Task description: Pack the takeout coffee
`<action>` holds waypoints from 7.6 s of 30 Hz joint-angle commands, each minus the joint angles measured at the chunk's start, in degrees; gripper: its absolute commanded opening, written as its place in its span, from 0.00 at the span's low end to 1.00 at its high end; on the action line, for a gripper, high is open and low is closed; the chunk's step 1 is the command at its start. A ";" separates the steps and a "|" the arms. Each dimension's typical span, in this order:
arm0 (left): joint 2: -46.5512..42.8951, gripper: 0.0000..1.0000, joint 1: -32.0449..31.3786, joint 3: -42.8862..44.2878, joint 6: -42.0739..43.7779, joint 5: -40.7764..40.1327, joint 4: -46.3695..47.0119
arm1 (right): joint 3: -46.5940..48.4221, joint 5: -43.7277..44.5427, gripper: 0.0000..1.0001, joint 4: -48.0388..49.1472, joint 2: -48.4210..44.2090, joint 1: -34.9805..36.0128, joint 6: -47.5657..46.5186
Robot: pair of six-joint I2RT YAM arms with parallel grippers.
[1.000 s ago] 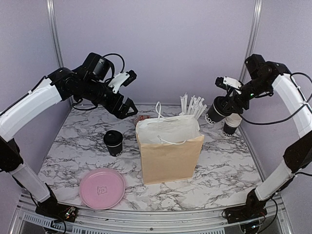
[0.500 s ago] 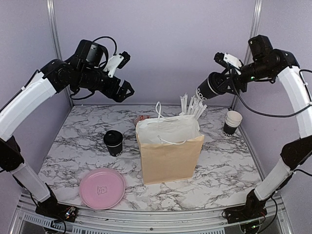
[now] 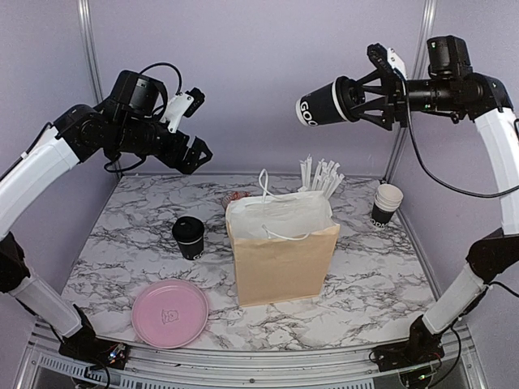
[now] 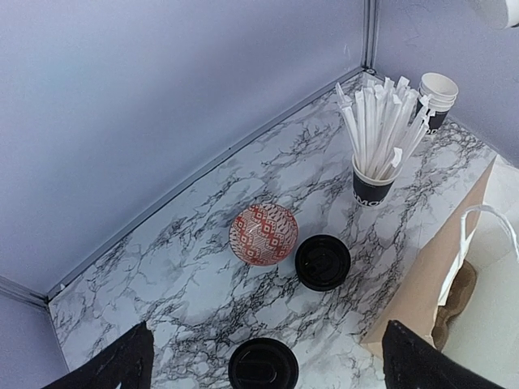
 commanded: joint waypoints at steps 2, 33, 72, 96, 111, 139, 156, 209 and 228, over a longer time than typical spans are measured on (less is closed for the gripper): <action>-0.79 0.99 0.14 -1.31 -0.96 -1.15 0.78 | 2.14 -7.51 0.48 -1.56 0.39 4.74 -1.56; -1.76 0.99 1.54 -0.73 -3.47 2.21 1.26 | -5.23 -9.29 0.47 -5.16 -2.66 7.90 -6.05; 13.94 0.80 -4.55 3.46 1.56 28.22 -4.03 | -22.44 19.44 0.43 -11.72 -1.10 25.77 -11.55; 16.92 0.74 -4.73 10.25 3.22 28.87 -6.77 | -24.13 23.75 0.43 -11.72 -2.18 29.38 -10.66; 8.23 0.96 -5.58 10.32 3.40 16.45 -6.20 | -25.76 34.39 0.41 -11.77 -0.76 35.38 -9.68; 10.45 0.95 -3.36 0.59 2.22 22.37 0.34 | -34.45 41.70 0.39 -11.81 -5.87 46.18 -2.66; 12.92 0.94 -3.39 -4.73 4.48 29.27 2.70 | -33.99 42.83 0.38 -11.80 -2.59 46.84 -1.09; 11.78 0.94 -2.33 -3.96 6.65 25.91 0.64 | -36.76 42.57 0.37 -10.87 -2.93 46.84 -1.63; 14.17 0.96 -1.35 -0.31 8.74 20.92 -1.91 | -37.57 44.55 0.34 -8.12 -1.55 46.45 -1.84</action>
